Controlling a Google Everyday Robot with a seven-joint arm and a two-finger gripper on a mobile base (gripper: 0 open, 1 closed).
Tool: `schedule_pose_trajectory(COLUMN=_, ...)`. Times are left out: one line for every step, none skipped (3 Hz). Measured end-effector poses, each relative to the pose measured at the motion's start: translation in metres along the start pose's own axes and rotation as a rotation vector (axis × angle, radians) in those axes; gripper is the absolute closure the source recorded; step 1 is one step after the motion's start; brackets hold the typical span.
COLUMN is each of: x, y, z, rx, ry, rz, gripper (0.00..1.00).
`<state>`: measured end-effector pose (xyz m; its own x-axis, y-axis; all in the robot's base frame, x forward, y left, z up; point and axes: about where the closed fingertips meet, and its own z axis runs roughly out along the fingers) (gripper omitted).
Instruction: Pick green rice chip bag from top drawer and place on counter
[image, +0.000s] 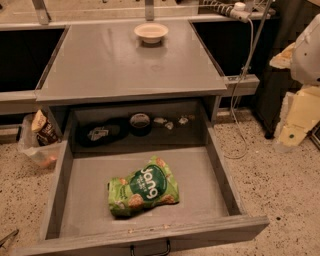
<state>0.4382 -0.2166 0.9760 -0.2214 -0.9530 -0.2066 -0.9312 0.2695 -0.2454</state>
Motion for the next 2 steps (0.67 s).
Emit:
schedule_pose_trajectory(x=-0.002, y=-0.001, z=0.006, rx=0.006, ry=-0.003, rz=-0.012, gripper=0.0)
schedule_pose_trajectory(x=0.0, y=0.003, z=0.051, rx=-0.024, ry=-0.051, rz=-0.031, gripper=0.0)
